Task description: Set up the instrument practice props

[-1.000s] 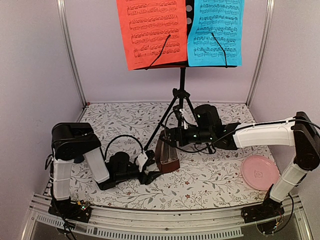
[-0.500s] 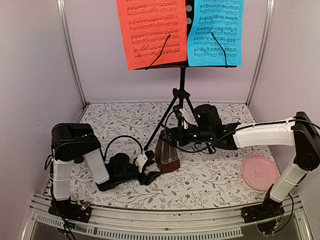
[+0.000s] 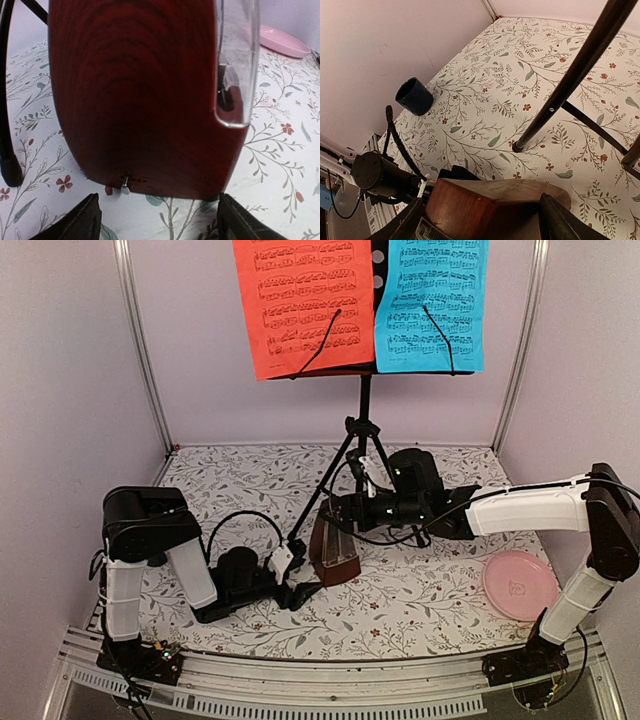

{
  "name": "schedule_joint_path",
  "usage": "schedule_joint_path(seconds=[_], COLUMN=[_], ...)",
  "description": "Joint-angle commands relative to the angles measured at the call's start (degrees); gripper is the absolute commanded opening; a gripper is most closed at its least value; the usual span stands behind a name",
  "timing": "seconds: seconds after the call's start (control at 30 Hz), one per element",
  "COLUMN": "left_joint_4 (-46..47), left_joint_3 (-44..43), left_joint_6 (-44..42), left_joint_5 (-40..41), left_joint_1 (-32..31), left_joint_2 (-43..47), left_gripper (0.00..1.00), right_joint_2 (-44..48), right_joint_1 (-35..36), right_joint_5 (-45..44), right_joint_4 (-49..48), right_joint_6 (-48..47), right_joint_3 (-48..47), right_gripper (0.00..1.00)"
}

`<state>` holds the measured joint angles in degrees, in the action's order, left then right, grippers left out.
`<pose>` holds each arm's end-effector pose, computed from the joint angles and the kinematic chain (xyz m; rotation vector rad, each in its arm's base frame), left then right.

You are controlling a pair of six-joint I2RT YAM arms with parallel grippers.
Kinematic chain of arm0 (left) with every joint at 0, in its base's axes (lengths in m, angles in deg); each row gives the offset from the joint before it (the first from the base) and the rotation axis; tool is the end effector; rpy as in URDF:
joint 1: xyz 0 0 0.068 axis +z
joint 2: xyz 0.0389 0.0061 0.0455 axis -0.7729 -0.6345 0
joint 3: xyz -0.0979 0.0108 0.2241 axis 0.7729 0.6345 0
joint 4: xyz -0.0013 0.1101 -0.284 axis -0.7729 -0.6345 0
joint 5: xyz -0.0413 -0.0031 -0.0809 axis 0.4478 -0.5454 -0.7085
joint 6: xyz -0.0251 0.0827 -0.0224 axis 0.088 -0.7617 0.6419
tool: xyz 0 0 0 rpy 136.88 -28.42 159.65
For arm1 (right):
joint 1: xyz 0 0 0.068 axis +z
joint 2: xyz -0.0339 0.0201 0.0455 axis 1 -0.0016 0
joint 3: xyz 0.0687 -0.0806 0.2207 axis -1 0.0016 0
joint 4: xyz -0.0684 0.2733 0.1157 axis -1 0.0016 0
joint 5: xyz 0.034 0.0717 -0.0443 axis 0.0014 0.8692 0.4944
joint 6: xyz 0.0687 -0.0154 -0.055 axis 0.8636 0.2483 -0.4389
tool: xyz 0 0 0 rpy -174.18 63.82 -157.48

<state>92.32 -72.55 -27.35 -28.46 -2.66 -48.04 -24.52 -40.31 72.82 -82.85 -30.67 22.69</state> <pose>0.1899 -0.2635 -0.0264 0.8918 1.7389 -0.7123 0.2755 0.3518 0.1624 -0.6449 2.0486 1.0117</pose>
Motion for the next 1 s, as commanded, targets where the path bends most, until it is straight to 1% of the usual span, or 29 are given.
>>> schedule_joint_path(seconds=[0.0, 0.27, 0.57, 0.97], left_joint_4=[0.85, 0.76, -0.25, -0.25], left_joint_3=[-1.07, -3.46, -3.74, -3.21], left_joint_6=[0.48, 1.0, 1.5, 1.62], left_joint_5=[0.02, -0.02, 1.08, 2.14], left_joint_1=[-1.29, -2.91, -3.08, -3.14], left_joint_2=[0.6, -0.84, -1.0, -0.63], left_gripper=[0.81, 0.81, 0.71, 0.67], right_joint_2=[-1.35, -1.24, -0.98, -0.62], right_joint_1=[0.34, 0.4, 0.41, 0.41], right_joint_5=[-0.23, -0.2, -0.31, -0.23], right_joint_4=[1.01, 0.96, 0.91, 0.81], right_joint_6=[0.62, 0.73, 0.73, 0.65], right_joint_3=[-0.43, -0.25, 0.18, 0.59], right_gripper=[0.76, 0.76, 0.76, 0.75])
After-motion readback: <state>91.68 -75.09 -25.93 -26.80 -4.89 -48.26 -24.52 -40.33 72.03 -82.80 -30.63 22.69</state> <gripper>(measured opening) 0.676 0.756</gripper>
